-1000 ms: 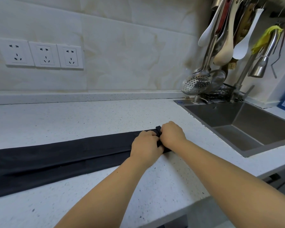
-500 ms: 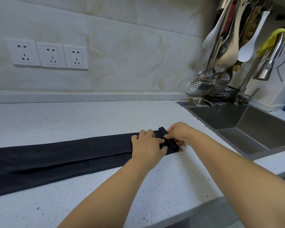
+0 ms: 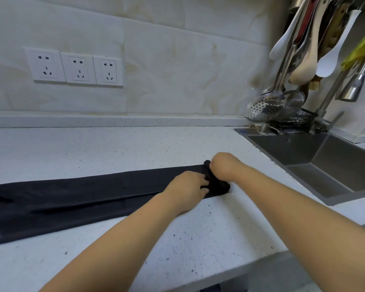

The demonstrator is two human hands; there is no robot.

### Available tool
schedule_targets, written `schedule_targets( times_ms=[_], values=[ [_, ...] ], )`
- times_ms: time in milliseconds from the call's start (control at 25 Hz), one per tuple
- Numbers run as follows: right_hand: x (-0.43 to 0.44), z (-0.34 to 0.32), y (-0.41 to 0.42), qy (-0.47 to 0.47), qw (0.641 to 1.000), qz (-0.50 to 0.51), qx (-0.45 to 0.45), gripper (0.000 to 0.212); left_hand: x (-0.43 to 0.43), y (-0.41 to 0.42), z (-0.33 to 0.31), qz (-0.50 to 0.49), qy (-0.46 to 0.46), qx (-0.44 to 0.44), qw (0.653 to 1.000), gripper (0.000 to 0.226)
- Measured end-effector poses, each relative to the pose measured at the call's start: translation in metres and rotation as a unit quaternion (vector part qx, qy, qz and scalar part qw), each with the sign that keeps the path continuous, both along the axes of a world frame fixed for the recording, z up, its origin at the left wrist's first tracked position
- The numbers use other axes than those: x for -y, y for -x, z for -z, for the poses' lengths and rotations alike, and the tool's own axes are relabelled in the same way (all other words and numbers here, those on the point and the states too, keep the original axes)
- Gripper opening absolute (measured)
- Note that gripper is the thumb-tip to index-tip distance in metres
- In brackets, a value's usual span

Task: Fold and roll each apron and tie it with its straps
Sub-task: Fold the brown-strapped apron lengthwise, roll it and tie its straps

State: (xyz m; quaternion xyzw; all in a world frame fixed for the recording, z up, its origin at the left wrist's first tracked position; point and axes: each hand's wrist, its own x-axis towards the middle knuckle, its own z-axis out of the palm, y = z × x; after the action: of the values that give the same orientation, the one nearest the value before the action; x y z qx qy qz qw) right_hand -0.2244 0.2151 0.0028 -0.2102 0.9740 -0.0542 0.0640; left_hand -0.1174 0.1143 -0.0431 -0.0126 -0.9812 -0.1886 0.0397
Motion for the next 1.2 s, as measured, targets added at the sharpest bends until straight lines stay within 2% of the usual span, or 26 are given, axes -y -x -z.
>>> schedule_targets(
  times_ms=[80,160,200,280,360,440,520,600,680,760,880,960,1040,1120,1200],
  values=[
    [-0.007,-0.006,0.008,0.098,0.986,0.051,0.121,0.017,0.002,-0.01,0.008,-0.035,0.084,-0.022,0.996,0.037],
    [-0.009,-0.005,0.003,0.169,0.966,0.098,0.171,0.005,0.0,-0.015,0.011,-0.071,0.099,-0.056,0.991,0.038],
    [-0.005,-0.002,0.002,0.155,0.967,0.108,0.169,0.01,0.0,-0.016,0.013,-0.075,0.091,-0.064,0.991,0.038],
    [0.002,0.001,0.0,0.066,0.985,0.101,0.12,0.024,-0.001,-0.016,0.014,-0.075,0.072,-0.074,0.992,0.038],
    [0.007,0.0,-0.001,0.048,0.993,0.086,0.064,0.031,0.003,-0.016,0.011,-0.072,0.047,-0.086,0.993,0.039],
    [0.008,0.002,-0.008,0.045,0.998,0.042,0.001,0.023,0.009,-0.017,0.011,-0.082,-0.011,-0.09,0.992,0.041],
    [0.013,0.01,-0.025,0.015,0.995,-0.015,-0.1,0.003,0.015,-0.017,0.012,-0.091,-0.067,-0.085,0.99,0.036],
    [0.022,0.02,-0.037,-0.017,0.985,-0.068,-0.157,0.009,0.017,-0.015,0.013,-0.079,-0.069,-0.087,0.991,0.025],
    [0.028,0.015,-0.036,0.001,0.989,-0.071,-0.129,0.011,0.018,-0.016,0.014,-0.074,-0.072,-0.099,0.99,0.023],
    [0.027,0.003,-0.025,0.042,0.998,-0.044,-0.022,0.022,0.017,-0.017,0.012,-0.08,-0.062,-0.103,0.989,0.025],
    [0.019,-0.004,-0.016,0.158,0.977,0.05,0.137,0.012,0.017,-0.021,0.007,-0.095,-0.005,-0.096,0.991,0.033],
    [0.017,-0.003,-0.015,0.141,0.969,0.105,0.175,0.019,0.018,-0.022,0.005,-0.095,-0.005,-0.089,0.992,0.034],
    [0.023,-0.004,-0.014,0.078,0.978,0.102,0.166,0.022,0.02,-0.023,0.003,-0.089,-0.019,-0.081,0.993,0.034],
    [0.032,-0.007,-0.018,0.016,0.993,0.055,0.099,0.021,0.023,-0.022,0.003,-0.084,-0.048,-0.076,0.992,0.033],
    [0.04,-0.003,-0.025,0.009,1.0,-0.006,0.013,0.018,0.025,-0.024,0.0,-0.094,-0.106,-0.072,0.987,0.024]
  ],
)
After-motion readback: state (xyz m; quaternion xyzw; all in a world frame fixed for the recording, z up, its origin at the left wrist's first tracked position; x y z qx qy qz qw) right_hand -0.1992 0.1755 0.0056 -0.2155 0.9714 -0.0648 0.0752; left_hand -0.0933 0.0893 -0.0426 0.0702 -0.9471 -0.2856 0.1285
